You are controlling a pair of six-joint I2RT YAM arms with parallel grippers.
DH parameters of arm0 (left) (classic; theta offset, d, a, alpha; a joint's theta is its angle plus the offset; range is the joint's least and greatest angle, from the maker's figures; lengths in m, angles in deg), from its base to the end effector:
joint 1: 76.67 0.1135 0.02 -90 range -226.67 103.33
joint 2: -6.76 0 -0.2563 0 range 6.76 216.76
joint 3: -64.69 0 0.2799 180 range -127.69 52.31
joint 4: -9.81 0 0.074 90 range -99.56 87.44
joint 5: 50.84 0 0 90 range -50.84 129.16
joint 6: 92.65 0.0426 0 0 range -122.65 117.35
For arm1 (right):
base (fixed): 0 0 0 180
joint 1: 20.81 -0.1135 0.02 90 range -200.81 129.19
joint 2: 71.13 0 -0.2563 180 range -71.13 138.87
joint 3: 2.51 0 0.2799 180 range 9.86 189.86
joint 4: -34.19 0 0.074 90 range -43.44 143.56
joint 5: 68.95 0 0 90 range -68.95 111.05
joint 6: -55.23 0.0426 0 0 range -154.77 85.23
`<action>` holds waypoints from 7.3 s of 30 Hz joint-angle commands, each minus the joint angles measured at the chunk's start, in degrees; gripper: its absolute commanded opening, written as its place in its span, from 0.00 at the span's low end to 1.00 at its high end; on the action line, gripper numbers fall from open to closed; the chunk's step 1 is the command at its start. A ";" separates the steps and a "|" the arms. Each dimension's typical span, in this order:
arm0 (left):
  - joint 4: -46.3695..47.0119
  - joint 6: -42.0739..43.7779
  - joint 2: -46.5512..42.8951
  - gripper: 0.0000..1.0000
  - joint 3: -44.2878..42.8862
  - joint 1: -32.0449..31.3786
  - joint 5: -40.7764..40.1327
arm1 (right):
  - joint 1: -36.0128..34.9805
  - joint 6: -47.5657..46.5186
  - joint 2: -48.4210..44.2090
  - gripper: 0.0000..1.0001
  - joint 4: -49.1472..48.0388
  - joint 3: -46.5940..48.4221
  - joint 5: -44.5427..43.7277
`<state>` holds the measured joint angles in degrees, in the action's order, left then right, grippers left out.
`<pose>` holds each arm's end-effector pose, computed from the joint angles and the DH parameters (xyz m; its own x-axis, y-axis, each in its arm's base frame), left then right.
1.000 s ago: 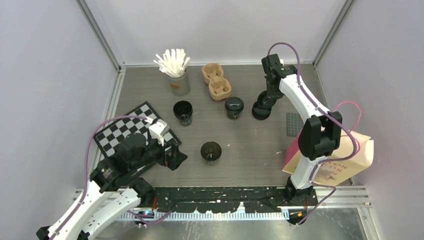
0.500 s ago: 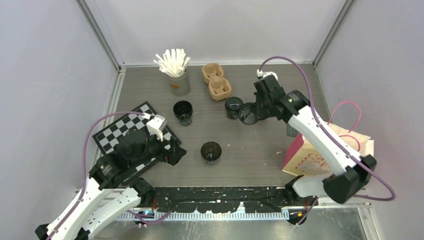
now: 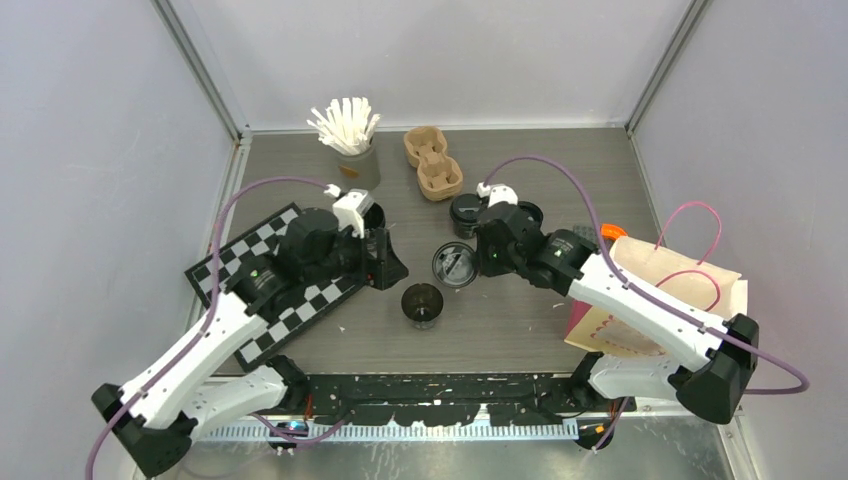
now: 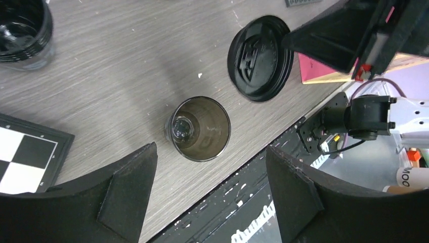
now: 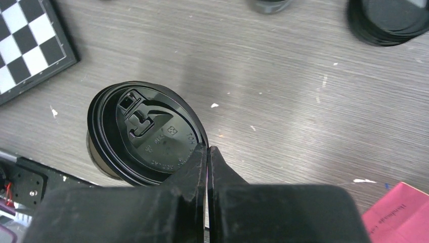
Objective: Pack the takeout coffee
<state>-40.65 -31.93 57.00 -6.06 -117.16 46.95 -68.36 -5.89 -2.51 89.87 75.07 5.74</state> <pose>0.1627 -0.1465 0.3506 -0.6895 -0.0485 -0.7227 0.4533 0.7493 -0.4828 0.1986 0.2004 0.3120 -0.7150 -0.0914 -0.6931 -0.2789 0.9464 0.1628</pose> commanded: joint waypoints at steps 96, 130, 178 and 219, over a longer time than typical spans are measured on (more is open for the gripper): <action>65.07 -56.05 -1.31 0.00 27.74 19.31 52.81 | -14.91 -65.84 -17.12 0.92 -71.37 -24.83 31.55; 66.90 -58.38 -3.05 0.06 30.09 18.87 50.64 | -15.88 -63.81 -16.15 0.75 -72.15 -25.31 28.31; -9.21 -6.16 -41.41 1.00 14.31 23.84 -13.22 | -15.87 -5.70 31.41 0.71 28.39 35.54 6.47; -8.50 -5.37 -41.47 1.00 14.82 22.87 -12.98 | -15.48 -14.49 53.10 0.90 43.01 55.15 10.36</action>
<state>-50.07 -38.14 15.62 9.39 -94.19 35.04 -84.01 -18.70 50.31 130.40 127.49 14.77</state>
